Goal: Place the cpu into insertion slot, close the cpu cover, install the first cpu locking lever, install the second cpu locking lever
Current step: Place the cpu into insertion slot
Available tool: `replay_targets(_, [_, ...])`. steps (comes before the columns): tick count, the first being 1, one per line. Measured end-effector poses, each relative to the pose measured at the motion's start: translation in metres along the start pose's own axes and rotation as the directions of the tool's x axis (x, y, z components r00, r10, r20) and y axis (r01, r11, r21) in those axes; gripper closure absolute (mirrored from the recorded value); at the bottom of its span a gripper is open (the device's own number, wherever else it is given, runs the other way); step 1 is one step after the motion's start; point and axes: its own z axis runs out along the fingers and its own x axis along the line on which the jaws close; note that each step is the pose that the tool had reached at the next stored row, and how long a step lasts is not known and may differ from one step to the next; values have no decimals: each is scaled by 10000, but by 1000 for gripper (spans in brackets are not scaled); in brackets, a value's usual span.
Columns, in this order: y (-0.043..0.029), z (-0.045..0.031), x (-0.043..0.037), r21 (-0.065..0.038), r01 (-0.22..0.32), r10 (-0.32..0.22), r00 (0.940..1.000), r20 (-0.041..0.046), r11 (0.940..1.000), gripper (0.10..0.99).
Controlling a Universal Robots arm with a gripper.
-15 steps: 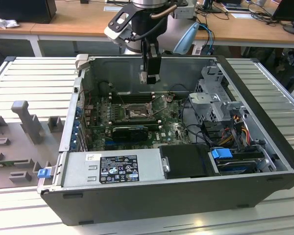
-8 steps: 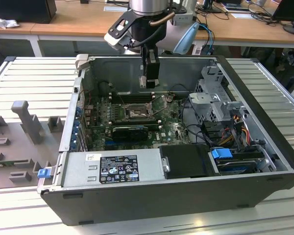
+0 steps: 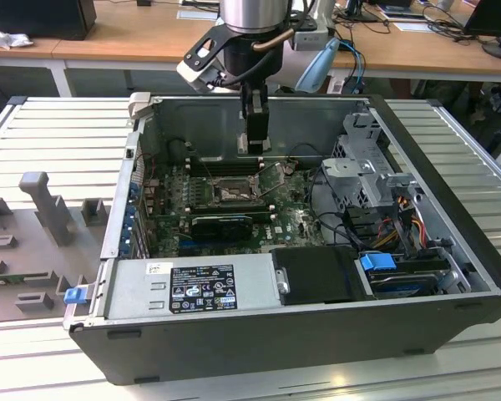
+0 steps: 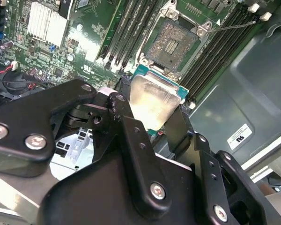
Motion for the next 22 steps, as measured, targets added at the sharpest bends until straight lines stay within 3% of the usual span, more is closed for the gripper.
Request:
replay_targets(3, [-1, 16, 0, -1, -40, 40, 10000, 3, 10000, 553])
replay_targets(7, [-3, 34, 0, -11, -537, 537, 9985, 46, 9986, 553])
replay_targets(13, [-8, 73, 6, -13, -584, 584, 9983, 49, 9983, 553])
replay_targets(18, [-21, 161, 6, 5, 90, -90, 10000, -19, 10000, 553])
replay_targets(22, [-24, 175, 6, 9, 119, -119, 9999, -29, 9999, 553])
